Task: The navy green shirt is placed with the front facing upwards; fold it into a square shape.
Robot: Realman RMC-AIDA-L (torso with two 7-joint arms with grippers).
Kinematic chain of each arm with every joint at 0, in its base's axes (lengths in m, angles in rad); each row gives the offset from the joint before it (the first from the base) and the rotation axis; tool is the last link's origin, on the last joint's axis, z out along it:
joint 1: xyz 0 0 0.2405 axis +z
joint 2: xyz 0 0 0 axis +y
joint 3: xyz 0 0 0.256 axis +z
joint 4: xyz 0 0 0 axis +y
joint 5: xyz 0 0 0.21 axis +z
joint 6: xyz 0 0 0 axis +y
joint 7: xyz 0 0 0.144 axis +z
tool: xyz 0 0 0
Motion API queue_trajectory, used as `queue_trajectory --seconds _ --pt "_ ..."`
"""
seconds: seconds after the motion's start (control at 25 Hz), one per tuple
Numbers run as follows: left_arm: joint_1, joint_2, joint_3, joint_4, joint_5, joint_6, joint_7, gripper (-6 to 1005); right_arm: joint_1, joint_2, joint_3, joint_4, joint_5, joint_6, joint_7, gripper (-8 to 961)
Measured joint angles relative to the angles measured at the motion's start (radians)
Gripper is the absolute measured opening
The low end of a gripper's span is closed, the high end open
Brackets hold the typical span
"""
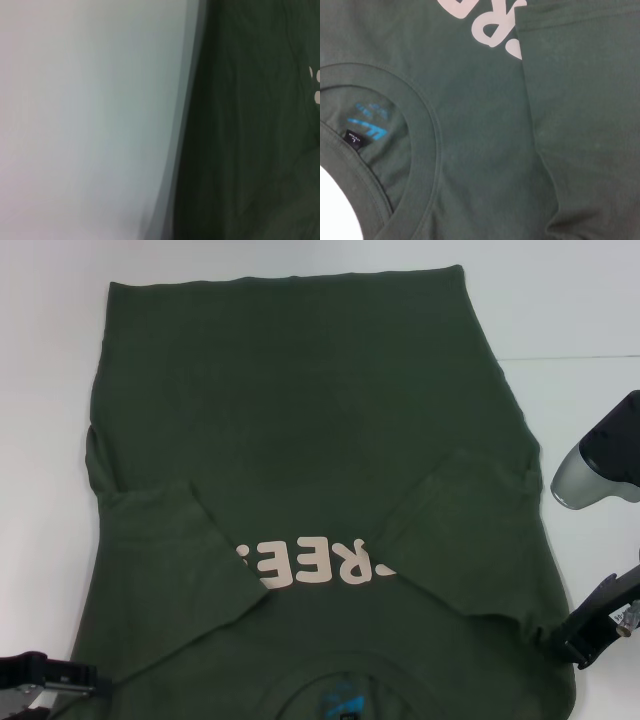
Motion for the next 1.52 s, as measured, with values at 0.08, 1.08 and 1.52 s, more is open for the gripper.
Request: queue_trajectory --seconds 0.08,1.08,1.52 --pt "-0.003 0.0 0.0 -0.002 0.0 -0.002 0.001 906 0.0 0.0 0.0 0.0 0.0 0.0 0.0 44" --pt "-0.008 -0.002 0.052 -0.01 0.022 -0.036 0.027 95 0.004 -0.002 0.002 0.009 0.002 0.001 -0.001 46" --pt "-0.015 0.0 0.038 -0.018 0.001 -0.045 0.101 33 0.003 -0.002 0.044 0.009 0.02 0.002 -0.01 46"
